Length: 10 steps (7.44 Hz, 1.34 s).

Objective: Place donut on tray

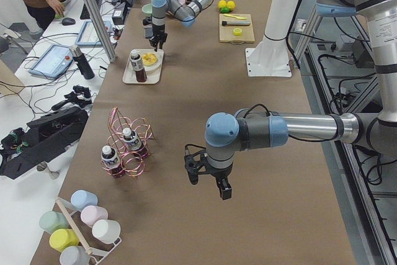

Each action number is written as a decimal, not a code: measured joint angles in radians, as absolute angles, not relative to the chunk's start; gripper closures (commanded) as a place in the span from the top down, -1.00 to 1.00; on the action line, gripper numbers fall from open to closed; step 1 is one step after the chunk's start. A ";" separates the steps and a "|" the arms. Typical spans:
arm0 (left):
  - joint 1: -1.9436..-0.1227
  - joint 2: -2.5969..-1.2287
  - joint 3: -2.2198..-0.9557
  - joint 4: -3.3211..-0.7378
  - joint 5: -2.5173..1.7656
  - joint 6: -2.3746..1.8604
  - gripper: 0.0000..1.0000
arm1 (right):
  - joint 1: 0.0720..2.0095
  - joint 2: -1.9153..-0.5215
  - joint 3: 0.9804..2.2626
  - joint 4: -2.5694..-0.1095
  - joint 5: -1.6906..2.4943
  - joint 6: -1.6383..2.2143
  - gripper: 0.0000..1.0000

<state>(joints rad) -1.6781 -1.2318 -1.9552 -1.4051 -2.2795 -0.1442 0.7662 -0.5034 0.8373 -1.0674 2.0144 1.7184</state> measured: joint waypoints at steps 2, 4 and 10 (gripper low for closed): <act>-1.678 -1.233 -1.955 -1.405 -2.279 -0.144 0.96 | 0.787 -0.507 0.887 -1.100 2.062 1.706 1.00; -1.678 -1.233 -1.955 -1.404 -2.280 -0.145 0.96 | 0.805 -0.580 1.092 -1.266 2.110 1.618 1.00; -1.679 -1.232 -1.949 -1.404 -2.279 -0.144 0.96 | 0.897 -1.014 1.769 -1.669 2.153 1.265 1.00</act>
